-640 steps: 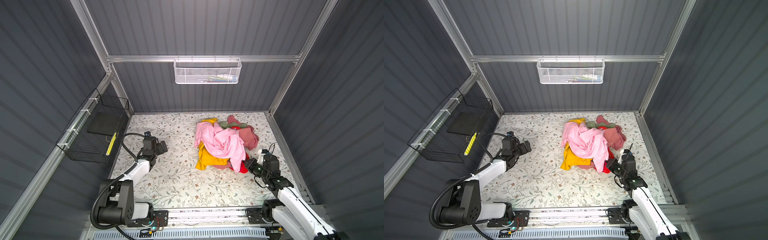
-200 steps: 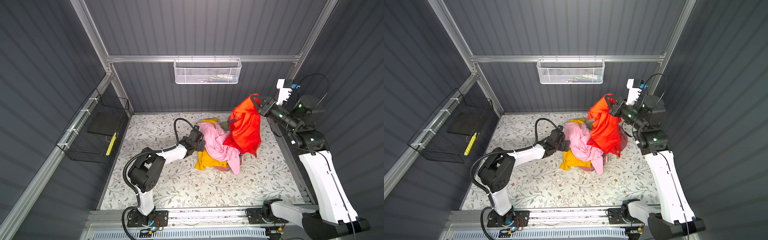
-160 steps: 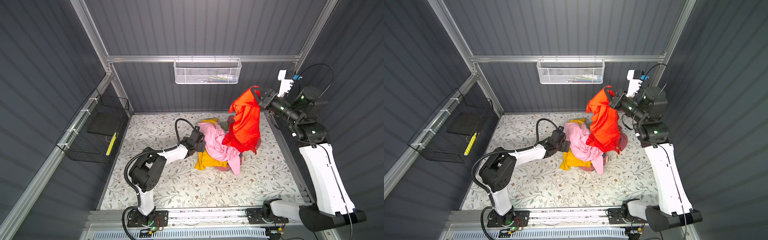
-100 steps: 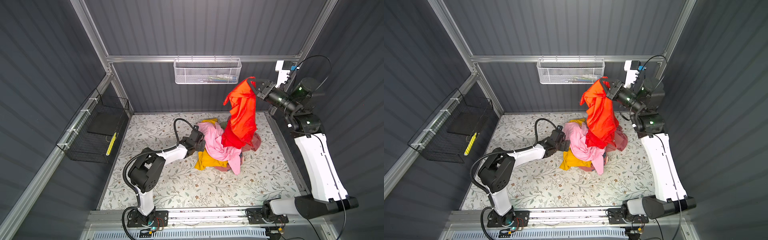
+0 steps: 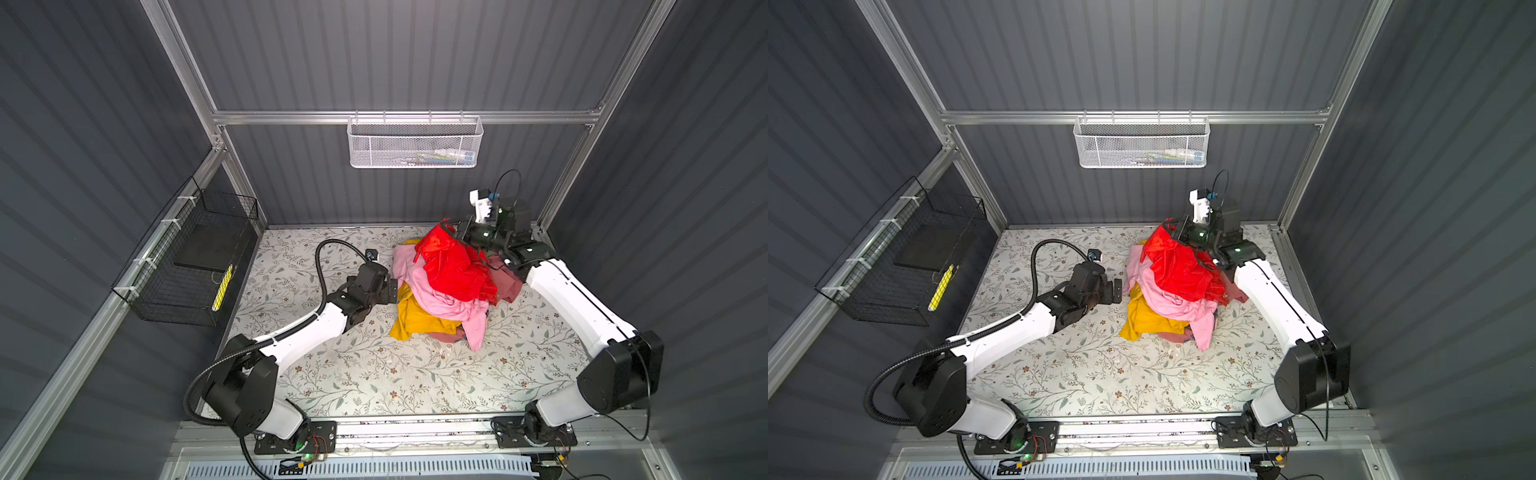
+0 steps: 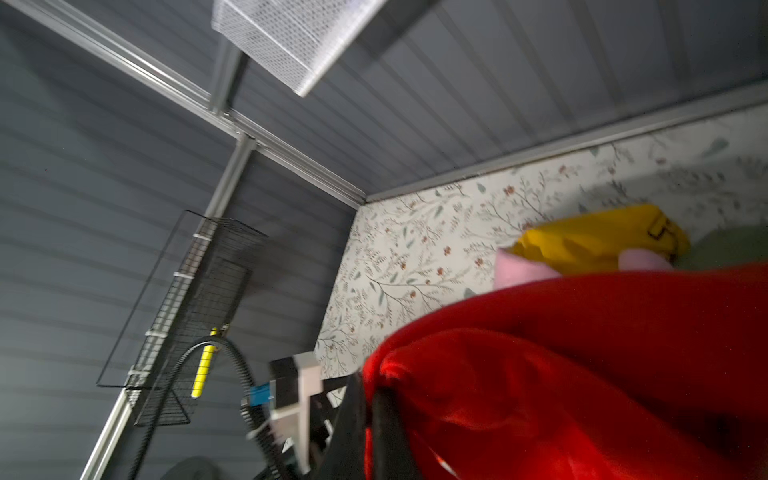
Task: Pick out a specific cloth from the pile
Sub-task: 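Bring the left gripper to the raised red cloth and grasp it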
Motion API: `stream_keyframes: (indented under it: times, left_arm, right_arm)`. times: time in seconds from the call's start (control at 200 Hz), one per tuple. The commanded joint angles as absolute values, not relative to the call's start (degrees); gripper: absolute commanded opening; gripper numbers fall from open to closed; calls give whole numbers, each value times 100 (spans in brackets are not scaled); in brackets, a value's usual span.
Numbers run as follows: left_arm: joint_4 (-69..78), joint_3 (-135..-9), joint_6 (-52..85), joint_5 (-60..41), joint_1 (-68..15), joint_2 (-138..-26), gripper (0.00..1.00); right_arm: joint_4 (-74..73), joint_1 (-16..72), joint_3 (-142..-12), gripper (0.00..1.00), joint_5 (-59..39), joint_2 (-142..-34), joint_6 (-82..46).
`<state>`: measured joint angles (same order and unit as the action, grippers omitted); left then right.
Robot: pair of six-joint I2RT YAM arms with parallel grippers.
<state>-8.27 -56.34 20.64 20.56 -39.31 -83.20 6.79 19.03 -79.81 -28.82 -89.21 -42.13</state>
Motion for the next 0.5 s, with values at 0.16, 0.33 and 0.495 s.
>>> stream_keyframes:
  times: [0.16,0.33,0.495]
  left_arm:
    - [-1545,-5735,1881,1964,-4077,-7937,100]
    - [-1697,-5859,1712,2204,-4168,-7817,100]
    - [-1815,-6223,1389,2399,-4427,-8004,100]
  right_arm:
    - [933,2643,-8258,9,-2517,-9815,-3930]
    - [1462,2855,-8520,44,-2256,-10134,-3559]
    - [1608,2868,-8348,84,-1355,-9606,-3188]
